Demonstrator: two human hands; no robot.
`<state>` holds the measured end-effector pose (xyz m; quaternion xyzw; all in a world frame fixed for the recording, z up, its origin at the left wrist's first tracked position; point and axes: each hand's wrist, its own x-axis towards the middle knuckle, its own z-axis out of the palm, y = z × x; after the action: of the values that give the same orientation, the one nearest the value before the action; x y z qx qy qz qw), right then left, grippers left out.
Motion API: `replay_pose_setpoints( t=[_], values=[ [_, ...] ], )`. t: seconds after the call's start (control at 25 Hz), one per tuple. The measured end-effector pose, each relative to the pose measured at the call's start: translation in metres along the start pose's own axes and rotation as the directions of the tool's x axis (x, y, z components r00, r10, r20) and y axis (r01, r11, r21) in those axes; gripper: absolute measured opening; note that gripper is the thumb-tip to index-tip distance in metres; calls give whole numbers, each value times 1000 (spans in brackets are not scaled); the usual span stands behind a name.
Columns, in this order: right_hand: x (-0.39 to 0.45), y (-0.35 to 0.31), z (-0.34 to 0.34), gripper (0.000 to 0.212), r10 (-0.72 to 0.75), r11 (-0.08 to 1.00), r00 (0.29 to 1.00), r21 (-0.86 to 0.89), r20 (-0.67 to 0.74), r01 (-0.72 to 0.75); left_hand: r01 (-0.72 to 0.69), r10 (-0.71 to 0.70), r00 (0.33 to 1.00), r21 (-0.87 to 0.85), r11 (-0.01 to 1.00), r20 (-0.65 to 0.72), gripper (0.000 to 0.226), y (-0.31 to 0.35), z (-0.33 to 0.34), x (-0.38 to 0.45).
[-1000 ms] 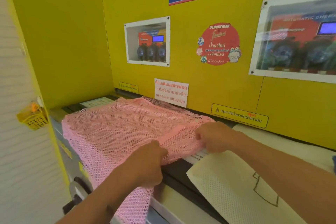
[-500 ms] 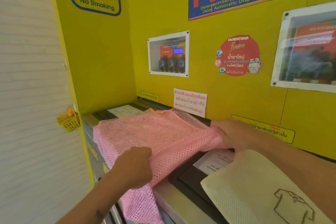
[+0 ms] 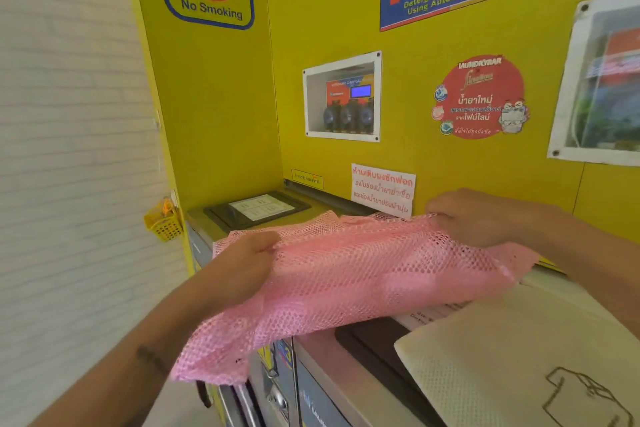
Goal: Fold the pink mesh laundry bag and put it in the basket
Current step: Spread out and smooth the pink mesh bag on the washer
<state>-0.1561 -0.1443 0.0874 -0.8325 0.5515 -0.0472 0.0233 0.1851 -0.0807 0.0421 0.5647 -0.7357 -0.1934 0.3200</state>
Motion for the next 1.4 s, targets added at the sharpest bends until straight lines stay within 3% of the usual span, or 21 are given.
replay_pose_setpoints(
  t=[0.12,0.24,0.36,0.44,0.52,0.72,0.88,0.92,1.0,1.08,1.16,1.2,1.24,1.32,1.4],
  values=[
    [21,-6,-7,33,10,999,1000,-44,-11,-11,13,3,988,-99,995,152,23,-16,-19,1],
    [52,-20,-7,28,68,993,998,-93,6,-68,27,-8,983,-102,994,182,38,-31,-24,24],
    [97,-34,-7,44,182,951,982,-262,47,-163,189,-122,941,-191,963,315,45,-53,-33,60],
    [132,-41,-9,41,188,908,982,-386,33,-161,133,-40,940,-254,958,340,55,-64,-45,87],
    [172,-45,-11,35,200,871,980,-459,0,-177,4,60,915,-157,988,400,46,-90,-64,107],
    [267,-38,21,28,180,810,982,-559,-51,-178,-54,-71,924,313,948,376,22,-162,-90,220],
    [308,-23,84,22,200,837,980,-516,-24,-183,-28,-232,903,588,808,363,44,-224,-65,272],
    [312,-20,101,22,217,845,976,-500,0,-188,-24,-214,924,607,795,316,48,-230,-54,276],
    [314,-15,121,27,221,870,975,-447,-25,-209,-73,0,993,603,794,120,49,-231,-26,271],
    [316,-16,120,36,138,882,970,-420,-202,-213,-205,220,975,492,846,27,46,-221,7,250],
    [310,-28,118,39,51,923,929,-337,-367,-184,-275,230,959,348,896,166,58,-209,33,228],
    [301,-36,120,41,42,952,929,-268,-368,-149,-270,181,947,350,897,267,64,-209,42,223],
    [290,-44,126,46,55,974,953,-192,-298,-117,-262,134,936,388,884,327,67,-211,47,223],
    [264,-51,142,61,124,989,992,-82,0,-123,-270,122,933,436,859,337,69,-217,48,230],
    [249,-45,148,66,207,978,958,-67,198,-197,-287,133,929,448,846,344,73,-219,49,236]
  ],
)
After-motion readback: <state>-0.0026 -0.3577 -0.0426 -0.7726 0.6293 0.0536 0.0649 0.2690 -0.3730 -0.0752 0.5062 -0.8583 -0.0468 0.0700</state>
